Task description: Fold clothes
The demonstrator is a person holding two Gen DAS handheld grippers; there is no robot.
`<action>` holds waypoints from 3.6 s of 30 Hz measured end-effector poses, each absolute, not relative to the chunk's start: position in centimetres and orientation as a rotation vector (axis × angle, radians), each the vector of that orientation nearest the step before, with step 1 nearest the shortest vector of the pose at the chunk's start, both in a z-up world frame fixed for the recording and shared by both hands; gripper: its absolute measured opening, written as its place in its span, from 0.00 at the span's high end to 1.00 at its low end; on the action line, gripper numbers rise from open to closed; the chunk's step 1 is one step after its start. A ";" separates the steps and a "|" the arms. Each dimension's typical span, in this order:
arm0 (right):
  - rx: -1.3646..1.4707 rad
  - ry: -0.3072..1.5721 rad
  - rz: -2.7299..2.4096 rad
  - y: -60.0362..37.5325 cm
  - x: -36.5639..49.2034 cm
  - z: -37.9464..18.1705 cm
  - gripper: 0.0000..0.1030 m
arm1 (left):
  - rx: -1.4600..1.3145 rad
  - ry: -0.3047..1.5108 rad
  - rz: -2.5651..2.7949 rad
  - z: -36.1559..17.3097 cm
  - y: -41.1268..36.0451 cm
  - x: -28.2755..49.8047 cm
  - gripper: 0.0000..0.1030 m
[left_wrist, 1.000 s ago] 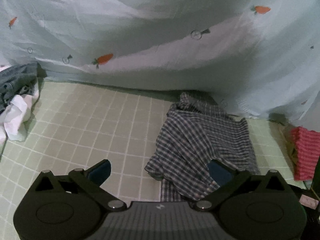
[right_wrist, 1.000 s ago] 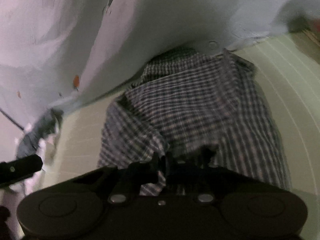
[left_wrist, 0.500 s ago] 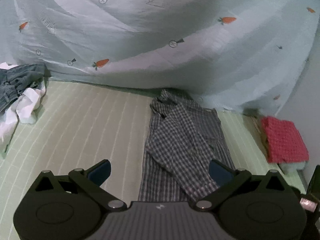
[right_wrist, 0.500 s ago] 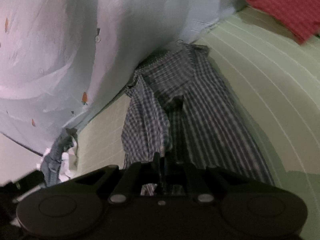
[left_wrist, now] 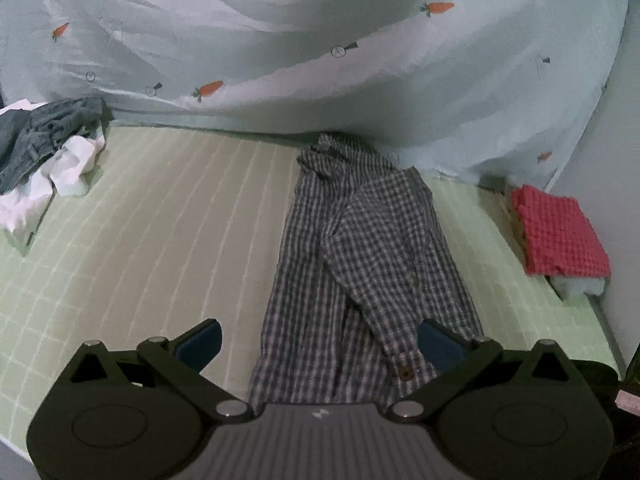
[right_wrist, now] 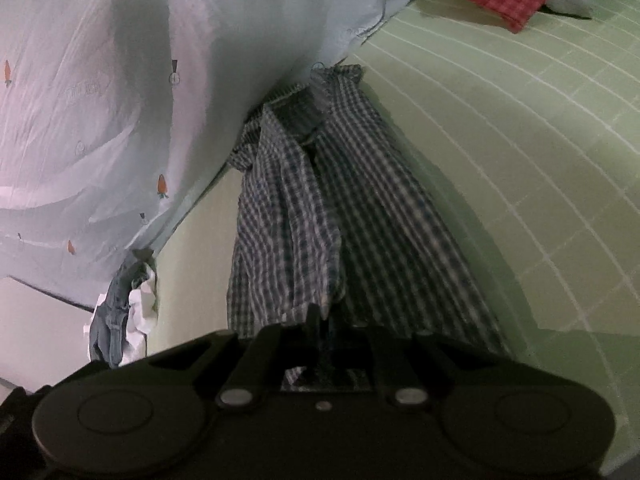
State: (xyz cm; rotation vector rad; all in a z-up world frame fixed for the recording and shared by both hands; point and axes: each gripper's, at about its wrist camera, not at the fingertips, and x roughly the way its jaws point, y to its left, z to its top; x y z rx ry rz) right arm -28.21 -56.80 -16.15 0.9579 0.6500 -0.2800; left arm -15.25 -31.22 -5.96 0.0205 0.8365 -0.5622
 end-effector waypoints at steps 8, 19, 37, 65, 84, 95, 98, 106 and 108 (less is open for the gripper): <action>0.963 0.685 -0.285 -56.9 -30.5 -17.3 0.96 | 0.067 0.844 -0.552 -7.0 -31.1 -17.8 0.00; 0.876 0.750 -0.300 -56.9 -31.7 -18.7 0.96 | 0.162 0.902 -0.494 -10.0 -31.0 -18.9 0.00; 0.414 0.923 -0.324 -53.2 -33.7 -18.4 0.43 | 0.291 1.046 -0.482 -14.7 -28.6 -20.1 0.05; 0.573 0.976 -0.233 -52.9 -35.6 -19.2 0.92 | 0.216 1.191 -0.476 -16.2 -26.6 -21.2 0.89; 0.872 0.710 -0.216 -60.4 -30.4 -15.0 0.96 | -0.189 1.098 -0.524 -9.0 -28.4 -12.4 0.97; 0.930 0.693 -0.273 -64.9 -24.6 -15.4 0.96 | -0.245 1.071 -0.536 -8.0 -32.2 -4.3 0.97; 0.935 0.728 -0.303 -65.8 -22.6 -16.6 0.96 | -0.235 1.099 -0.539 -9.0 -33.1 -2.1 0.97; 0.954 0.850 -0.366 -67.6 -18.1 -20.4 0.95 | -0.187 1.225 -0.512 -13.6 -36.3 3.9 0.97; 0.915 0.868 -0.358 -67.4 -17.7 -20.4 0.95 | -0.172 1.228 -0.512 -14.2 -36.7 4.0 0.97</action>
